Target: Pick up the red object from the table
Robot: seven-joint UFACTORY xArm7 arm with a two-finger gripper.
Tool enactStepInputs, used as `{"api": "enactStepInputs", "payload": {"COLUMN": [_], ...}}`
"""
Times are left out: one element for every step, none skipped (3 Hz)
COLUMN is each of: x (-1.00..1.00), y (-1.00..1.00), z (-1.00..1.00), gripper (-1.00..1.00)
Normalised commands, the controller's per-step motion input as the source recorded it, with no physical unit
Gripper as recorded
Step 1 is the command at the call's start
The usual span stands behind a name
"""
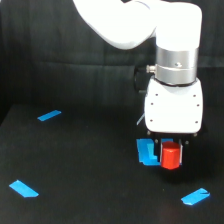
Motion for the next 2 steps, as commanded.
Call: {"api": "enactStepInputs", "payload": {"x": [-0.05,-0.09], "y": [0.03,0.15], "z": [0.78,0.89], "gripper": [-1.0,-0.95]}}
